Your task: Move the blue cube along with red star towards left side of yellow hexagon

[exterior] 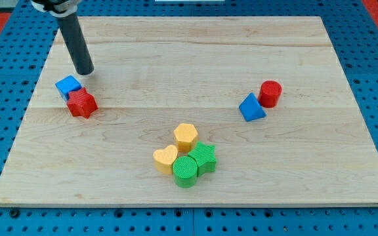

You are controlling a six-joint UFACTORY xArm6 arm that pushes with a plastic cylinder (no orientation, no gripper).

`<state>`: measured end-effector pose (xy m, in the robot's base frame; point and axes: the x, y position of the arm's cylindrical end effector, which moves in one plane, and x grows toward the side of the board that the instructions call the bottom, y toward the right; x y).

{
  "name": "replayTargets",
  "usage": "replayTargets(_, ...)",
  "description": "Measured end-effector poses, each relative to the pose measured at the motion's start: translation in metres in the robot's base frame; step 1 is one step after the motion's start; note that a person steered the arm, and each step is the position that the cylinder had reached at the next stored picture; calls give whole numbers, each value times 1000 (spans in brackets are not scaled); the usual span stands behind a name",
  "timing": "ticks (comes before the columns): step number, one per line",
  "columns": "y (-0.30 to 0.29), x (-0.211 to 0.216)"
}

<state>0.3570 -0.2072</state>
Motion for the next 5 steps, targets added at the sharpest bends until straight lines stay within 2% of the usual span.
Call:
replayTargets(1, -17, 28)
replayTargets(3, 16, 82)
replayTargets(4, 6, 93)
replayTargets(5, -37, 80)
